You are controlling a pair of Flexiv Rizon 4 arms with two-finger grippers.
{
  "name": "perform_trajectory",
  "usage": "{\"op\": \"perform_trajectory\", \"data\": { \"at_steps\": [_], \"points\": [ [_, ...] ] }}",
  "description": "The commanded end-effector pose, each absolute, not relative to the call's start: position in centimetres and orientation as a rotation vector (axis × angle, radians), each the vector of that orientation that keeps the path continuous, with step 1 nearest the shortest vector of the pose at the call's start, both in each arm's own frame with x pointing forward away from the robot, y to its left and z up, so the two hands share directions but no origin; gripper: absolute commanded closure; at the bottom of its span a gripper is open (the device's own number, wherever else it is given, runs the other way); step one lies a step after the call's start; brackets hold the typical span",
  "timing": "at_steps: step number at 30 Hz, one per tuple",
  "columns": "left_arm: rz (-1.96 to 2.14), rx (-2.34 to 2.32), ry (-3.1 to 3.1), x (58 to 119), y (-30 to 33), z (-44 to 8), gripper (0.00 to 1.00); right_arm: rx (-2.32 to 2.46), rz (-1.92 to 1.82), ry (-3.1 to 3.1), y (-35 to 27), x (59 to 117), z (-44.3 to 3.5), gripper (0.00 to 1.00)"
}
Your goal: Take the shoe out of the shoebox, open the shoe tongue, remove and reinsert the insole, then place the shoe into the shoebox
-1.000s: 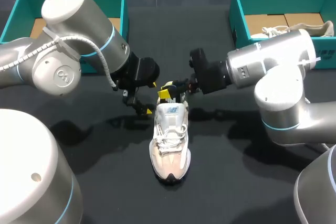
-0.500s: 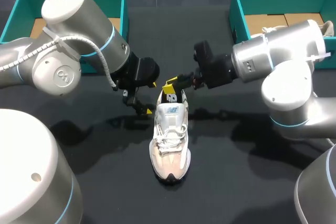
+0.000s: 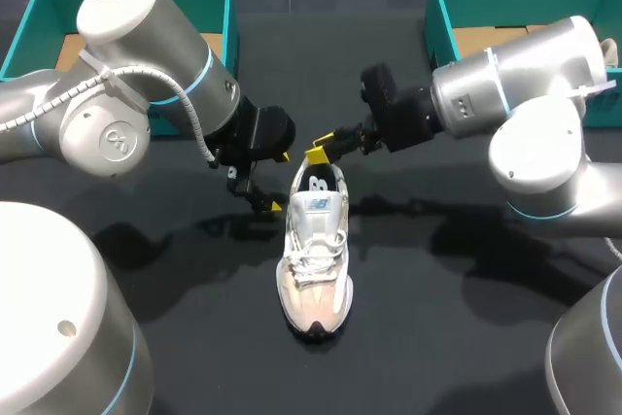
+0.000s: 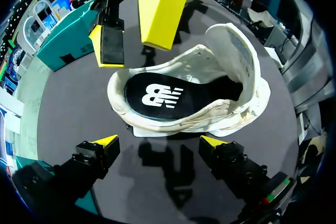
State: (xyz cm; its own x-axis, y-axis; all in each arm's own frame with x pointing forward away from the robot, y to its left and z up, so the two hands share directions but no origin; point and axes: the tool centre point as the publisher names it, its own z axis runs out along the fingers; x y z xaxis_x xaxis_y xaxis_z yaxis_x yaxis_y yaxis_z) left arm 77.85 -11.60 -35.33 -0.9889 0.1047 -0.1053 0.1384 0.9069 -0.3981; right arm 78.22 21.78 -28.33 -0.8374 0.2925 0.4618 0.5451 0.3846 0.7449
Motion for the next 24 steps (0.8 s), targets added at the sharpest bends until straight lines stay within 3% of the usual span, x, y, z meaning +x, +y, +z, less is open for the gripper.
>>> {"op": "perform_trajectory", "data": {
  "at_steps": [1, 24],
  "points": [
    [-0.628, 0.190, 2.987, 77.8, -11.6, -35.4, 0.00, -0.740, -1.412, -2.400, 21.2, 78.8, -28.1, 0.55],
    [-0.557, 0.311, 2.920, 79.2, -6.2, -30.6, 0.00, -0.854, -1.209, -2.465, 16.0, 82.6, -27.1, 0.59]
  ]
}}
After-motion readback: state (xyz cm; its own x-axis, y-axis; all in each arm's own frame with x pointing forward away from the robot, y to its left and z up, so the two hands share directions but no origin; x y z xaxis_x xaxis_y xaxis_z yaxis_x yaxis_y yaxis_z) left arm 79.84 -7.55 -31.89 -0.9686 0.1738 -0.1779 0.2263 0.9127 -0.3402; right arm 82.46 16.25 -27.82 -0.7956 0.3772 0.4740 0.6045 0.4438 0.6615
